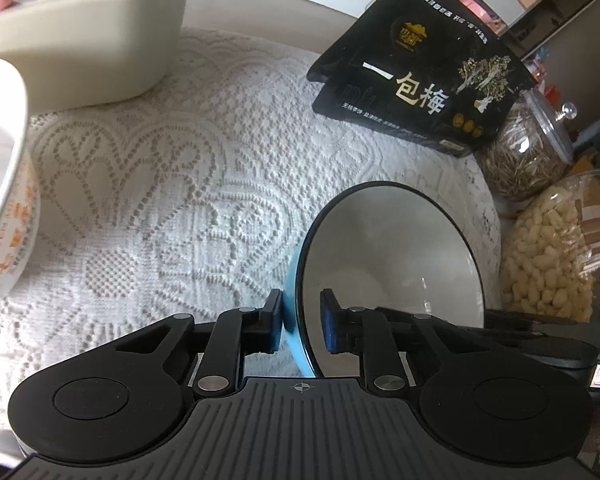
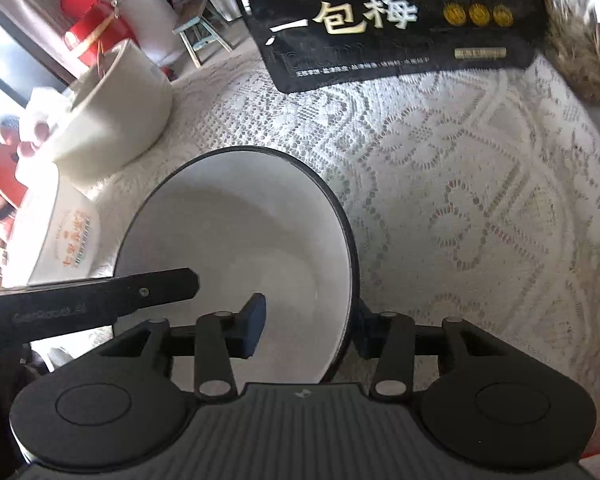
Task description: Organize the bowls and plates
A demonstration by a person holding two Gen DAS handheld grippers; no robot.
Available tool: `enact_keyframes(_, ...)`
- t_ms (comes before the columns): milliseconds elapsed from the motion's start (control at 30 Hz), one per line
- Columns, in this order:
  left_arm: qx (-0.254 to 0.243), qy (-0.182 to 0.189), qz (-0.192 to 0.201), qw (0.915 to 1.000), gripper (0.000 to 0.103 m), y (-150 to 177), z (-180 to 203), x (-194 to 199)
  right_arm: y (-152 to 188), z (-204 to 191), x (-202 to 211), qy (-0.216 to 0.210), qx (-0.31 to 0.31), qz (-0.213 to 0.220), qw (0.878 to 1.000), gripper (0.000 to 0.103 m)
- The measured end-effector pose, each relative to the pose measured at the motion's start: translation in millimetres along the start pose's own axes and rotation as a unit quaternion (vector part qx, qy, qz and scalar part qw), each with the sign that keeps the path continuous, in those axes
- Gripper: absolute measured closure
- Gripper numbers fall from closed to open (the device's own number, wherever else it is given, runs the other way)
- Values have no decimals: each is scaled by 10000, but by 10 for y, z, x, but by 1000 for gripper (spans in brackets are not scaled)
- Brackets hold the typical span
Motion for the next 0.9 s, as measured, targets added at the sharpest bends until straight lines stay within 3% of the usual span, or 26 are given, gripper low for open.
enact_keyframes(267,2,-206,-4,9998,81,129,-170,188,106,-248,-26,-52,404,-120,9991,58)
enact_keyframes(567,-13,-240,-93,9997,81,138,-164,67,111,-231,-51,-102,271,-350,9990,54)
enact_keyframes(900,-155,-190,-99,9996,79,97,-81,108,65,-260,93,98,390,-132,9991,58)
Point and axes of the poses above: each gripper's, at about its wrist camera, not at the fingertips, and x roughly against the way its jaws point, z to its right, y to its underside, the point moved 6 cm from there along -x, roughly the way its jaws point, and after that the axes turned 9 degrees about z, right-handed, at the moved point
